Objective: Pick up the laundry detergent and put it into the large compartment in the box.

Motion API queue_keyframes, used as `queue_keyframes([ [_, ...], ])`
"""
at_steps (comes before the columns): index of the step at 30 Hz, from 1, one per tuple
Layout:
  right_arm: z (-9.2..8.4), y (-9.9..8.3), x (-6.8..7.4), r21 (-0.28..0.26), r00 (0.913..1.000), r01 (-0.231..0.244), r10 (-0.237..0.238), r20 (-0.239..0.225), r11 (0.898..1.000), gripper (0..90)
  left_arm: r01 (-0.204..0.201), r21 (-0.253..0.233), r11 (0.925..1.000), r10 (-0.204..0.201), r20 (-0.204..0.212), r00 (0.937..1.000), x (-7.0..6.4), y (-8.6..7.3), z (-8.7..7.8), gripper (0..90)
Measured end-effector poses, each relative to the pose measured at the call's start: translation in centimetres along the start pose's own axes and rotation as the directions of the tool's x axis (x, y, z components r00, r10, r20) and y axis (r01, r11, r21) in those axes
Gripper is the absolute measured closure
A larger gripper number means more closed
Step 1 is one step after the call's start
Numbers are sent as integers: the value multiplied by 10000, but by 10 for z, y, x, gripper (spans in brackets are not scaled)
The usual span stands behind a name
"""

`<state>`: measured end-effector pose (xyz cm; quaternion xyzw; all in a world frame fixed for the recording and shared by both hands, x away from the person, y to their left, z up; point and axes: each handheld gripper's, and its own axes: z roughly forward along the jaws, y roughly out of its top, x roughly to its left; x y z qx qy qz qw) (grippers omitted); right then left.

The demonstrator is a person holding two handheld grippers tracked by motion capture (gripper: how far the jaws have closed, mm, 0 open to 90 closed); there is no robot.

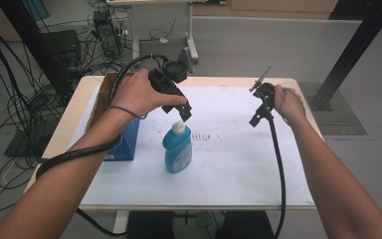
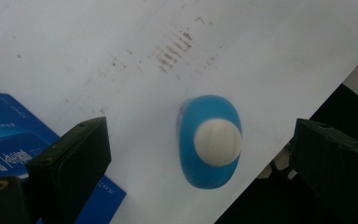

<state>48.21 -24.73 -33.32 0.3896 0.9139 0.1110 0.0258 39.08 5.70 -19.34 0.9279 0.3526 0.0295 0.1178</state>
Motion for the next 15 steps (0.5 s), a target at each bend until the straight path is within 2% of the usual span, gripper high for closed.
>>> queue_keyframes([
  [10, 2, -2, 1, 37, 10000, -27, 27, -24, 10000, 73, -34, 154, 9999, 34, -3, 10000, -4, -4, 13, 57],
  [15, 2, -3, 1, 44, 10000, -49, 49, -7, 10000, 73, -84, 81, 9999, 84, 79, 9999, -6, -5, 16, 57],
])
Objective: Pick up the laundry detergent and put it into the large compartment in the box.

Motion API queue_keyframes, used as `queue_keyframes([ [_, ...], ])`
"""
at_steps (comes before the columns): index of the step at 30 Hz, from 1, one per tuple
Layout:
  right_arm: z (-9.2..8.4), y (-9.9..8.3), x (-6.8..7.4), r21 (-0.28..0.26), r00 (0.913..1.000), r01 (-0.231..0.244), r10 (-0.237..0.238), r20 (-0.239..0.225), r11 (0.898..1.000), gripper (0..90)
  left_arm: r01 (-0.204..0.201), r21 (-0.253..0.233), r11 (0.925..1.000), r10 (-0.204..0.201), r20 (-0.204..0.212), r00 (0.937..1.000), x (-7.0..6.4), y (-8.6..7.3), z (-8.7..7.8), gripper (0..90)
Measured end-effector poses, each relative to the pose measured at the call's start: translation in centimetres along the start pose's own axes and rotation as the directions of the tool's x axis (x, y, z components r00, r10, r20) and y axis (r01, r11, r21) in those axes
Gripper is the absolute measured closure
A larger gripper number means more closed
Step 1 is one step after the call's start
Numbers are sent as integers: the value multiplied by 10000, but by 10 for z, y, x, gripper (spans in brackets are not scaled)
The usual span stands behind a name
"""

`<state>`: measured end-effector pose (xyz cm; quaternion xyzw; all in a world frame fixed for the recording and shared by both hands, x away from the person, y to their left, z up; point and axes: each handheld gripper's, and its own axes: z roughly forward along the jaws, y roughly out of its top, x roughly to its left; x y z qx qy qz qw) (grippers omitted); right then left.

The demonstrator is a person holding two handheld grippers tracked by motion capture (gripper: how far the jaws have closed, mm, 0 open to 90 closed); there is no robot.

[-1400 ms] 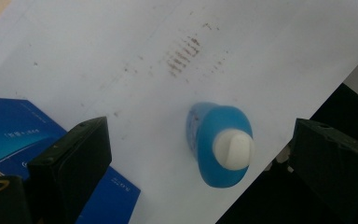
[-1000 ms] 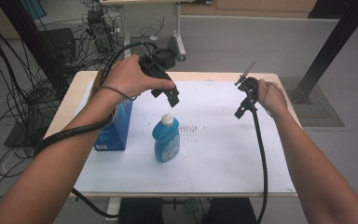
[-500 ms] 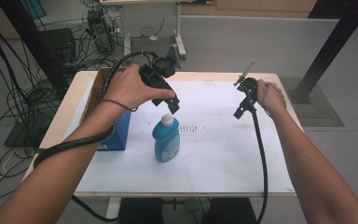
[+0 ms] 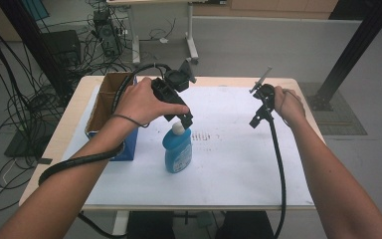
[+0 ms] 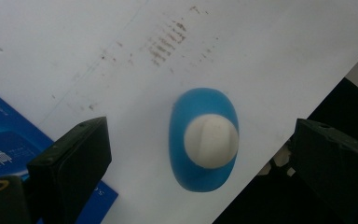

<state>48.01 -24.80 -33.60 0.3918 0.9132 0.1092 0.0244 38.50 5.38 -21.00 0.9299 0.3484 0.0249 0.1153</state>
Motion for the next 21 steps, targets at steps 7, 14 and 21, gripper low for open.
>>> queue_keyframes([
  [7, 4, -2, 1, 29, 10000, -25, 25, -43, 10000, 72, 41, -55, 10000, -40, 80, 10000, -1, -3, 5, 57],
  [14, 6, -4, 0, 34, 10000, -35, 35, -72, 10000, 73, 31, 52, 10000, -32, 91, 10000, 0, -5, 10, 58],
  [21, 6, -4, 1, 16, 10000, 2, -2, -51, 10000, 73, 9, 165, 9999, -11, 115, 9999, 0, -7, 16, 59],
])
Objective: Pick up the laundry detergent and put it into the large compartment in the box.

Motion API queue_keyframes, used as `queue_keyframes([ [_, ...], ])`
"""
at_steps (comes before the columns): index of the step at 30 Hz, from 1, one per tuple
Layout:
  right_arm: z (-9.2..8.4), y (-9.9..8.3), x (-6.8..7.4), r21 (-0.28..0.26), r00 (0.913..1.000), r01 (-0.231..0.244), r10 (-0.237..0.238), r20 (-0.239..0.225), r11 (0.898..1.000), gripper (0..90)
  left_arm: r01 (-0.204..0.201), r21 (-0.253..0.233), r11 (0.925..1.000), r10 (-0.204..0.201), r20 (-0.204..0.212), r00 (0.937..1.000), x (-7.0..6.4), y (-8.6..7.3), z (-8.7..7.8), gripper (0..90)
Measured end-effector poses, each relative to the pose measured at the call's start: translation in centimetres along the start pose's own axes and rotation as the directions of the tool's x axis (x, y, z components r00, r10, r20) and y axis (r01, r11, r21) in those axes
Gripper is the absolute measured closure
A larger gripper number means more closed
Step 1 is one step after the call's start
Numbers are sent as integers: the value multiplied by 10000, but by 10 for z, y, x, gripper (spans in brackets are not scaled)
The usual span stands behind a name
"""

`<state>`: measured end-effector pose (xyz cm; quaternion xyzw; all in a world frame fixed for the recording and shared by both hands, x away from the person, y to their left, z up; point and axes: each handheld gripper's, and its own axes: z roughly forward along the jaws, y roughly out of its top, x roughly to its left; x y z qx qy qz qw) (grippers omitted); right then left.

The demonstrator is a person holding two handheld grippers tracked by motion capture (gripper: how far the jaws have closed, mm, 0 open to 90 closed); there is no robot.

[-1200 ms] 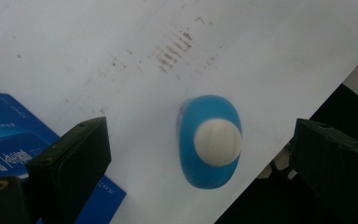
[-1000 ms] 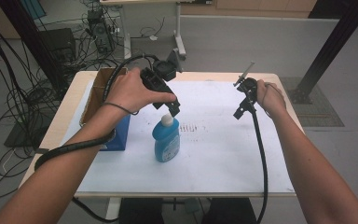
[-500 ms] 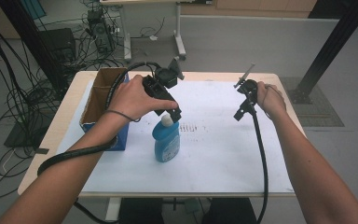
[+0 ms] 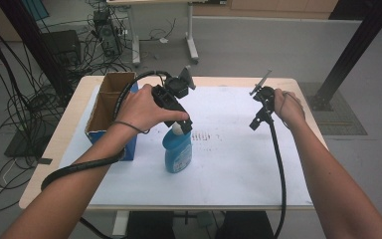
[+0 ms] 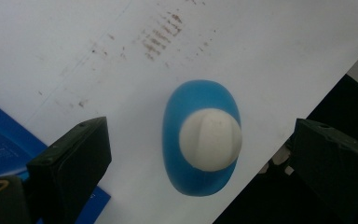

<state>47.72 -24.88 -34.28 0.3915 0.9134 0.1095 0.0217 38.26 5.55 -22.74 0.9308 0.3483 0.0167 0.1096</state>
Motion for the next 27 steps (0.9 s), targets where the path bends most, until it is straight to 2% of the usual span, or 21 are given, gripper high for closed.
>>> queue_keyframes([
  [6, 1, -1, 1, 26, 10000, -24, 24, -23, 10000, 73, 25, 25, 10000, -25, 113, 9999, -1, -3, 5, 59],
  [27, 3, -2, 2, 59, 10000, -38, 39, -36, 10000, 73, 54, 242, 9997, -55, 33, 10000, -2, -7, 24, 61],
])
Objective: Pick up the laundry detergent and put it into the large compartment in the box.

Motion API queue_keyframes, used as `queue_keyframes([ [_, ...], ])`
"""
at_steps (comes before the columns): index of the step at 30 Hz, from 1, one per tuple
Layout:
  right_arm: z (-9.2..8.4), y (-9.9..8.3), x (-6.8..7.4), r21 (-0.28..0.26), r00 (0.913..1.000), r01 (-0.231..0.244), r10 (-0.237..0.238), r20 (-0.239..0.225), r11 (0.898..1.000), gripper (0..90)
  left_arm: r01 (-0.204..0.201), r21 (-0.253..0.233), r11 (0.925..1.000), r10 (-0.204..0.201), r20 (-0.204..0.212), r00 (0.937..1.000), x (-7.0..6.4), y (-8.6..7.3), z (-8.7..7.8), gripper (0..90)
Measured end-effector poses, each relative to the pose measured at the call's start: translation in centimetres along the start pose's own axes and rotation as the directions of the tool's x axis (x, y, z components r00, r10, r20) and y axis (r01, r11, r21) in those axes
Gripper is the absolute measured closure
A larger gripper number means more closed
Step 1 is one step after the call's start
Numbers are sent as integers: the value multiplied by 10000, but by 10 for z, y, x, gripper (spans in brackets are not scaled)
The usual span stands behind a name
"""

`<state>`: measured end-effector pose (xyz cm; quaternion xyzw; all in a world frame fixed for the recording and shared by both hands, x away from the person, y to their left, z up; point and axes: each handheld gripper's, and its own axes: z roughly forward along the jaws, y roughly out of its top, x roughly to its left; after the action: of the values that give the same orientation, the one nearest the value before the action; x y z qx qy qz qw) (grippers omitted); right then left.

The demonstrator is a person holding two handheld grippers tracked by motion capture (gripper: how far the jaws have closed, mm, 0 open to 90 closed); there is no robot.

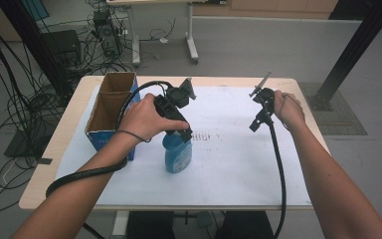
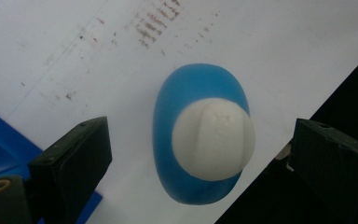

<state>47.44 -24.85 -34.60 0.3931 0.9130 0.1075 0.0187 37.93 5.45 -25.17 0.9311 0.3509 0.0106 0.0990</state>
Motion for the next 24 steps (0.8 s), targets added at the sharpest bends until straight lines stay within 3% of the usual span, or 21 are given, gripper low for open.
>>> queue_keyframes([
  [24, 0, -2, 0, -7, 10000, -34, 34, -11, 10000, 75, -26, 105, 9999, 27, -46, 10000, -4, -2, 20, 66],
])
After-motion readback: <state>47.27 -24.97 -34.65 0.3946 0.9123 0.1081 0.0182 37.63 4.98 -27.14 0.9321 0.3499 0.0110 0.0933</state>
